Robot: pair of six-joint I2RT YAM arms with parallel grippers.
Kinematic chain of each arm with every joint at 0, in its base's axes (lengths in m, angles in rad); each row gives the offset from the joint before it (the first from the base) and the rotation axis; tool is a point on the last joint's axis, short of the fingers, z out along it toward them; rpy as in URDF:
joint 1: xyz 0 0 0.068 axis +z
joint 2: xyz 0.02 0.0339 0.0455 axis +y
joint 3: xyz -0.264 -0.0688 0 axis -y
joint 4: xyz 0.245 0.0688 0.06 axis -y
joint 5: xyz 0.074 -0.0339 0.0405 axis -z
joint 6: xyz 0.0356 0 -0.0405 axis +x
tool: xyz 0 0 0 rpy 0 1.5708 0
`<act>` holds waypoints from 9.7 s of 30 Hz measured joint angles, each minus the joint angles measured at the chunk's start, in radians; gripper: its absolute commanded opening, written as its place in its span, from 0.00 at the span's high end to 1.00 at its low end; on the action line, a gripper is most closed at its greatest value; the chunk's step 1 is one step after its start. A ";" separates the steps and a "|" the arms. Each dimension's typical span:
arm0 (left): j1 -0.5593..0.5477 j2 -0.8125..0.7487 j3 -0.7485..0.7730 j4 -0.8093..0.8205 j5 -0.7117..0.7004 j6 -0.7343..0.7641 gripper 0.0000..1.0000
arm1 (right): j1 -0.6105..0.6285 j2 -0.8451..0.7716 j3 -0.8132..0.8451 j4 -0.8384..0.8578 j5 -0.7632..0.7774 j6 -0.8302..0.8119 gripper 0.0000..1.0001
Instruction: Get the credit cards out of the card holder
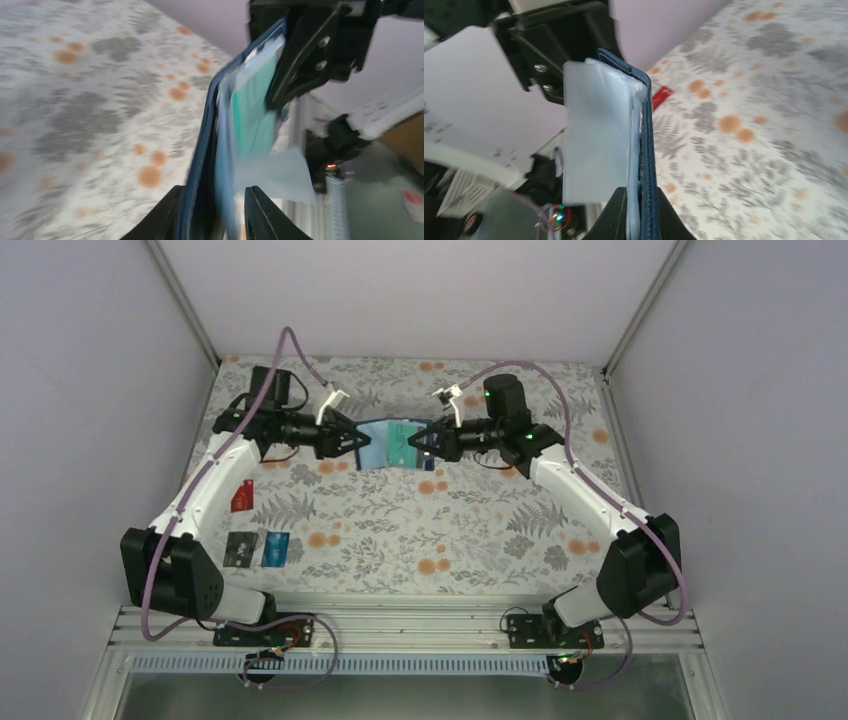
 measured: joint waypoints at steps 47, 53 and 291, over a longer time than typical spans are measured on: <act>-0.018 -0.057 -0.013 0.009 0.029 0.002 0.96 | 0.080 0.026 0.105 -0.009 0.031 -0.015 0.96; -0.016 -0.060 -0.006 -0.048 0.113 0.084 0.98 | 0.079 0.015 0.101 -0.008 -0.023 -0.020 0.96; 0.601 0.397 -0.195 -0.196 -0.530 0.104 0.98 | -0.089 -0.101 -0.119 -0.077 0.005 -0.162 0.96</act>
